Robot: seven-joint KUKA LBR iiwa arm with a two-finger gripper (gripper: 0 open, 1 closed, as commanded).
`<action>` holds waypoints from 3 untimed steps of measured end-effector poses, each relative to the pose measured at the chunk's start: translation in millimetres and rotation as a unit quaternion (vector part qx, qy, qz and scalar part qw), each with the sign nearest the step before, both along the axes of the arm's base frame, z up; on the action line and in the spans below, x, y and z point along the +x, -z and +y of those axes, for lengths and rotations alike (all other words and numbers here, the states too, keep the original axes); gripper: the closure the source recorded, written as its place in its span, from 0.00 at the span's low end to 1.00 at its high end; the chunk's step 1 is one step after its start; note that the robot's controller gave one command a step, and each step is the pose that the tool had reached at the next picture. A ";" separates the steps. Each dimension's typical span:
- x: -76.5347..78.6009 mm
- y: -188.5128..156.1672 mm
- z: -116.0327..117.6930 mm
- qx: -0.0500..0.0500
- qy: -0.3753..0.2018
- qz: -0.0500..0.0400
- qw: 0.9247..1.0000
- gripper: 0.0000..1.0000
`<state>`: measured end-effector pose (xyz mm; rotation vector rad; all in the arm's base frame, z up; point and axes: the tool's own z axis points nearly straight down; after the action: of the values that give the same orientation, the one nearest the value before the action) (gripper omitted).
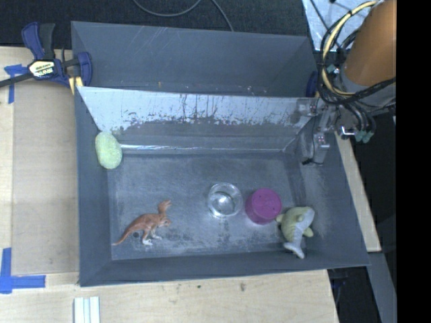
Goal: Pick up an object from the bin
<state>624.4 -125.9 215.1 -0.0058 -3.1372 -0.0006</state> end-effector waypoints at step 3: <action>-73.9 55.9 -15.8 0.001 -0.165 -0.001 0.986 0.00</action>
Offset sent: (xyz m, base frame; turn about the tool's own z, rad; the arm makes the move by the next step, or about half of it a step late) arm -0.0877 -0.0272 -0.1451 -0.3470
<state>550.6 -141.8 159.3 0.5138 -3.0977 -0.0019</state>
